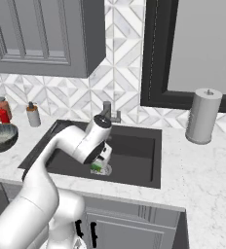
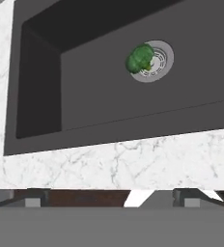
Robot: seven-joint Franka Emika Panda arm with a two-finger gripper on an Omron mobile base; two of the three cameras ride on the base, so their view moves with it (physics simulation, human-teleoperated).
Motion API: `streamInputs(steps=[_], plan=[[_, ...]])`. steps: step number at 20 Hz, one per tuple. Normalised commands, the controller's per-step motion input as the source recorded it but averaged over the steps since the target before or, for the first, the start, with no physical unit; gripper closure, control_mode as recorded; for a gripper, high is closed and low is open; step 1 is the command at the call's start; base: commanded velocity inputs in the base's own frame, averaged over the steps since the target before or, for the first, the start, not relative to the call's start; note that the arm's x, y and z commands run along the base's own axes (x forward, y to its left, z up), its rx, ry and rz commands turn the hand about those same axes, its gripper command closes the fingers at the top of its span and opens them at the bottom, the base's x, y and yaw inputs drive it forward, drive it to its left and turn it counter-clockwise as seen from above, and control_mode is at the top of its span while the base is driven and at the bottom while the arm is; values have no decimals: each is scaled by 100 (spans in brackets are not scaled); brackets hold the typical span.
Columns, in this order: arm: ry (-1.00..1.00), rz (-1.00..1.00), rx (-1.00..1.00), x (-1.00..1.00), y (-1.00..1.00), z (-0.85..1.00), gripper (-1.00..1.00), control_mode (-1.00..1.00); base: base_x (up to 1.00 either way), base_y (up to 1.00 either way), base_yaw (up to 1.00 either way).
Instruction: Pick the broccoli from the sink and place it in the bowl. Then pick the bowl and place it in the microwave. Then close the microwave door and press the start button.
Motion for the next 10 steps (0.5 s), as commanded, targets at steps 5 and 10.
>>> streamInputs(steps=[5, 10], plan=[[0, 0, 3, 45, 0, -52, -100, -100, 0, 0, 0], [0, 0, 3, 47, 0, -44, -100, -100, 0, 0, 0]])
